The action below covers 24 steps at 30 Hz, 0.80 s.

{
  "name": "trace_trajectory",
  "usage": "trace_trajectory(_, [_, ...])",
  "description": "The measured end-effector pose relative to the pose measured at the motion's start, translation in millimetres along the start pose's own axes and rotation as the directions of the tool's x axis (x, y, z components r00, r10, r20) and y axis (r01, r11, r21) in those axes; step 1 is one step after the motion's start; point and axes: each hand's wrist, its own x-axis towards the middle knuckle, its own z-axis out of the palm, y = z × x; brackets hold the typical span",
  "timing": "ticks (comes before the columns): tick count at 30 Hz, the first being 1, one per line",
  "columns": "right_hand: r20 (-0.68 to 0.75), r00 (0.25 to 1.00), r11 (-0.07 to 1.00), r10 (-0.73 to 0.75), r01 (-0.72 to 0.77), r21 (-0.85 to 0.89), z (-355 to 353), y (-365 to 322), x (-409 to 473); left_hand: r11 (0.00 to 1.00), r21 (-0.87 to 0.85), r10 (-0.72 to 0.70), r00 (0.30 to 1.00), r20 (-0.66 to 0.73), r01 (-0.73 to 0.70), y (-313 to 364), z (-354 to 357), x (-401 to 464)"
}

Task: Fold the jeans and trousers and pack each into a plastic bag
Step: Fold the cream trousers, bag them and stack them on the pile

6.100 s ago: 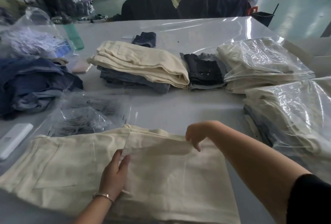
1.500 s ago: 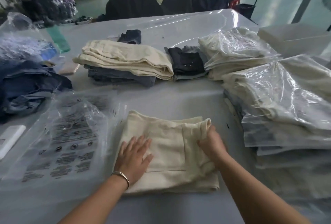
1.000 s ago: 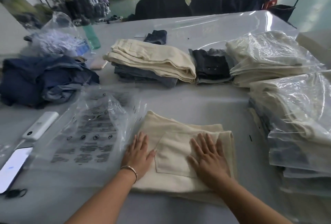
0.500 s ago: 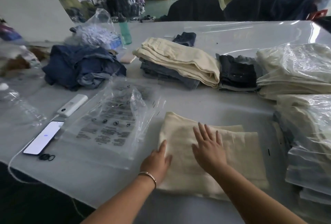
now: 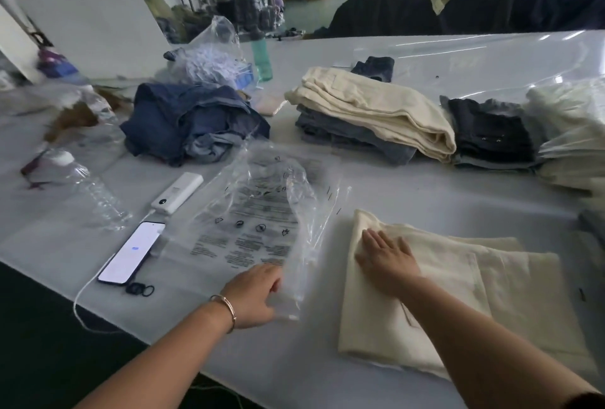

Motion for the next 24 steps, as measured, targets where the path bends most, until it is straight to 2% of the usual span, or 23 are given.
trace_trajectory(2, [-0.014,1.000,1.000,0.009,-0.009,-0.003,0.0,-0.2,2.4,0.986,0.153,0.059,0.997,0.059,-0.067,-26.4,3.3,-4.6])
trace_trajectory(4, [-0.054,0.998,1.000,0.016,-0.017,-0.018,2.6,-0.5,-2.5,0.968,0.223,0.107,0.993,0.050,-0.115,-41.7,4.5,-7.1])
trace_trajectory(8, [-0.196,0.979,0.997,0.064,-0.070,-0.025,13.5,-5.9,-23.9,0.905,0.338,0.308,0.946,-0.101,-0.258,-59.3,-10.7,3.4])
trace_trajectory(12, [-0.228,0.966,0.992,0.125,-0.119,0.040,11.9,-13.4,-35.1,0.941,0.195,0.298,0.949,-0.097,-0.276,-70.5,-15.8,13.4])
trace_trajectory(16, [-0.259,0.943,0.969,0.207,-0.161,0.188,2.3,-16.7,-44.1,0.967,-0.126,0.172,0.933,-0.317,-0.221,-55.2,-17.9,24.1])
trace_trajectory(20, [-0.371,0.848,0.911,0.378,-0.270,0.311,-10.5,4.5,-68.6,0.888,-0.442,-0.038,0.937,-0.348,-0.128,-19.3,-24.7,44.0])
trace_trajectory(22, [-0.387,0.809,0.889,0.442,-0.338,0.308,-18.5,23.6,-81.0,0.844,-0.524,-0.087,0.934,-0.347,-0.116,-1.0,-25.5,53.6])
trace_trajectory(24, [-0.360,0.802,0.876,0.477,-0.400,0.270,-28.0,43.6,-89.0,0.822,-0.555,-0.087,0.933,-0.350,-0.131,16.5,-22.1,62.6])
